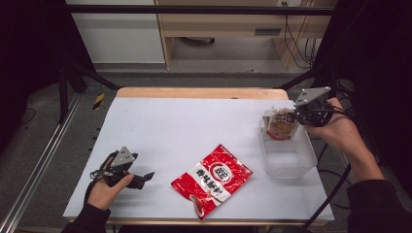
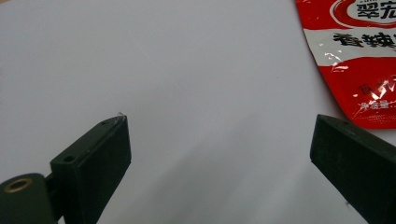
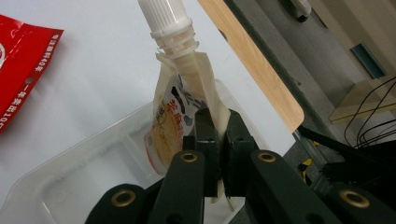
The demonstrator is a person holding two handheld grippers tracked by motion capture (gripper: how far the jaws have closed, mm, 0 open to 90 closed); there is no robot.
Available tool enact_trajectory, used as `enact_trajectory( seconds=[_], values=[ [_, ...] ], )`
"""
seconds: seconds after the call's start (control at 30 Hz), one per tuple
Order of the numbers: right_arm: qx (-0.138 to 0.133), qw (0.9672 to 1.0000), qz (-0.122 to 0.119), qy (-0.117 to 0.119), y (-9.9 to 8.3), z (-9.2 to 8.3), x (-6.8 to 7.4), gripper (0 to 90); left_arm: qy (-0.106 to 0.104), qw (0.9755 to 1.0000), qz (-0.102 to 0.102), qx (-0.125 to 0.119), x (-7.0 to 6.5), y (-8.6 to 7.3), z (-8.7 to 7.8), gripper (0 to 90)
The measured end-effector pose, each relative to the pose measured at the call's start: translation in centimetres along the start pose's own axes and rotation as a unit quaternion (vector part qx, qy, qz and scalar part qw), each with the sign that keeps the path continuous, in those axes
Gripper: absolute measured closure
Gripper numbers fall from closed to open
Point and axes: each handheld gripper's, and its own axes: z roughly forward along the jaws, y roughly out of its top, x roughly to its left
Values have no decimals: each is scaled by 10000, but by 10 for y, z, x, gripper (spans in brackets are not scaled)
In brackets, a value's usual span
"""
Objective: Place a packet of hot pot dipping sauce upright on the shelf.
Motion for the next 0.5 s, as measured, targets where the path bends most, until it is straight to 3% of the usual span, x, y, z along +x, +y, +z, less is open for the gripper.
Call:
enact_trajectory(
  seconds=[0.5],
  values=[
    [139,9997,44,170,-9,20,8,869,-12,10000,-2,-2,0,0,0,54]
  ],
)
